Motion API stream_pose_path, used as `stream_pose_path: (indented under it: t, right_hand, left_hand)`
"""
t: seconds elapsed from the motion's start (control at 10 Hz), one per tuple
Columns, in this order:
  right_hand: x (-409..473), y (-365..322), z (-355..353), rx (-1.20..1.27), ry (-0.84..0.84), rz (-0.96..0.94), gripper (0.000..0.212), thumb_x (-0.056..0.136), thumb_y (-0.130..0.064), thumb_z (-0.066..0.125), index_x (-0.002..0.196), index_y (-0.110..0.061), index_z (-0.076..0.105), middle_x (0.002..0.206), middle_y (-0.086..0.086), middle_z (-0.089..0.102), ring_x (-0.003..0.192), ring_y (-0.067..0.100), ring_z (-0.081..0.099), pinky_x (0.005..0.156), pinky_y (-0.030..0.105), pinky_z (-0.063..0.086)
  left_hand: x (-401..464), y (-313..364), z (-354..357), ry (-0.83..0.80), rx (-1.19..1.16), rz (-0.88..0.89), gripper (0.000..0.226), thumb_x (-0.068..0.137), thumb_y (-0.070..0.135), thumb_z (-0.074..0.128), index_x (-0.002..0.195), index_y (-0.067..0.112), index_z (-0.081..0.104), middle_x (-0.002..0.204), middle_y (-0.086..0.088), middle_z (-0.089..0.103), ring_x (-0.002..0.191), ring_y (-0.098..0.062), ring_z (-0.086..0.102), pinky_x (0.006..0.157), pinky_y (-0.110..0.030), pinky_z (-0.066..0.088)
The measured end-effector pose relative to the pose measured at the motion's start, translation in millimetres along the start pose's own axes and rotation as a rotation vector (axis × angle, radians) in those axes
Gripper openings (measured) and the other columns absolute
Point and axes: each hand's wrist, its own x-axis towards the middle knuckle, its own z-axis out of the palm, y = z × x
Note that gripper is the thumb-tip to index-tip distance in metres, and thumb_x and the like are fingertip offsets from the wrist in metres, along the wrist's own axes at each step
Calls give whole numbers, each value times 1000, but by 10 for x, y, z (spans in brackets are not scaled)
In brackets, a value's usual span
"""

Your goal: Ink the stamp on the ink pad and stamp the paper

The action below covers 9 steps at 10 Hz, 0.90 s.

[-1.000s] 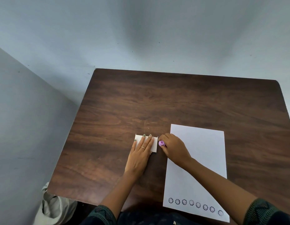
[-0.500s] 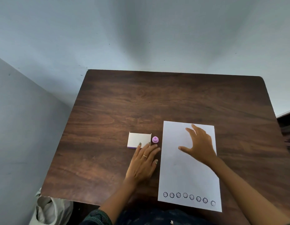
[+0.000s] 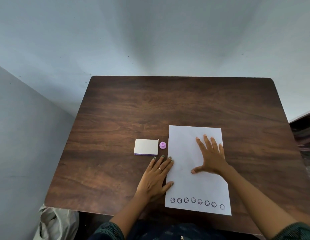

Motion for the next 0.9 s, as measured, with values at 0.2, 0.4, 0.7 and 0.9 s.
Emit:
stream_pose_path:
  t: [0.2, 0.4, 0.7, 0.9]
  right_hand:
    - [16, -40, -55, 4, -9, -5, 134, 50, -72, 69, 145, -28, -14, 156, 7, -22, 142, 32, -23, 114, 54, -7]
    - [12, -19, -54, 20, 28, -32, 135, 47, -75, 68, 145, -30, -13, 156, 6, -23, 142, 32, -21, 114, 53, -6]
    - [-103, -91, -16, 49, 319, -52, 88, 75, -69, 31, 147, -22, 11, 159, 5, 1, 146, 28, -2, 117, 50, 2]
    - [-117, -311, -204, 29, 553, -115, 68, 83, -48, 46, 142, -15, 32, 154, 12, 24, 143, 33, 20, 115, 50, 12]
  left_hand:
    - [3, 15, -7, -29, 23, -29, 71, 92, 58, 24, 151, 26, 0, 159, 7, 0, 148, -16, -5, 115, -41, -19]
    - [-5, 21, -30, -8, 39, -6, 69, 94, 54, 26, 152, 23, 3, 160, 5, 3, 148, -18, -3, 115, -45, -16]
    - [62, 82, -134, 176, 64, 6, 60, 93, 43, 37, 146, 14, 34, 152, -3, 37, 141, -23, 31, 111, -53, 19]
    - [400, 52, -562, 325, 102, 24, 57, 94, 39, 38, 145, 14, 34, 152, -3, 37, 142, -23, 31, 116, -46, 14]
